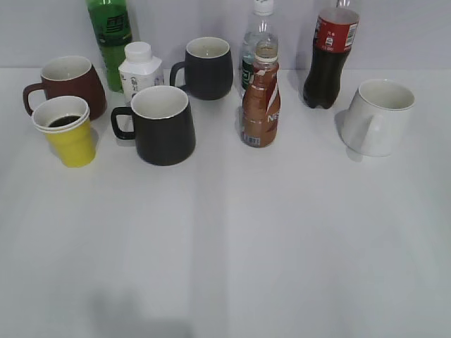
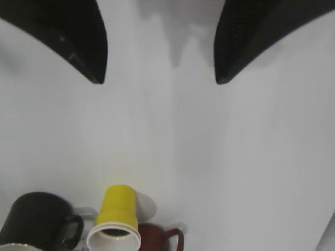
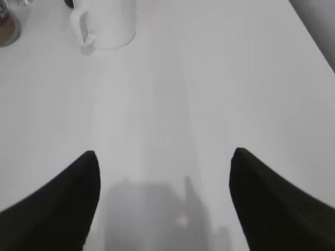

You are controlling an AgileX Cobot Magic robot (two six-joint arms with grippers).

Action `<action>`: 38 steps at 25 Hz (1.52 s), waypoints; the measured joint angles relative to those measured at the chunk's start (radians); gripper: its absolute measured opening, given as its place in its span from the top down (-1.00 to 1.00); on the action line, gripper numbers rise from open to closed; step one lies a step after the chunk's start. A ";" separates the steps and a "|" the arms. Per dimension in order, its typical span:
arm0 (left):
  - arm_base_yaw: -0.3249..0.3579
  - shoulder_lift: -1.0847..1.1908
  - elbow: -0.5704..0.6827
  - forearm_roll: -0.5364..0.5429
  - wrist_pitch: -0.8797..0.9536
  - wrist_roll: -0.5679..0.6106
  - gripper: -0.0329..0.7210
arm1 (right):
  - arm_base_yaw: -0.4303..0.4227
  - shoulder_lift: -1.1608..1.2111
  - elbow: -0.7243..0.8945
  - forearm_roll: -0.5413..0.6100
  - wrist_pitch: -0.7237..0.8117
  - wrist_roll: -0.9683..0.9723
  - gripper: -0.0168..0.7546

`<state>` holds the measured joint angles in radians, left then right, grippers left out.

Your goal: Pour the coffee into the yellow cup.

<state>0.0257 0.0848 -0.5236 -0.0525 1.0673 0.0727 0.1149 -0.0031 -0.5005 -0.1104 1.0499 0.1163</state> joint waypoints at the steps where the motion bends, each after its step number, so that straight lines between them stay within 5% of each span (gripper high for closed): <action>1: 0.000 -0.017 0.000 0.000 0.000 0.000 -0.39 | -0.001 -0.001 0.000 -0.001 0.000 0.000 -0.53; 38: 0.003 -0.092 0.002 0.000 0.000 0.001 -0.33 | -0.032 -0.005 0.000 0.000 -0.005 0.000 -0.53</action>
<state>0.0292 -0.0072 -0.5213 -0.0525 1.0676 0.0737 0.0831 -0.0083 -0.5005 -0.1107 1.0453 0.1163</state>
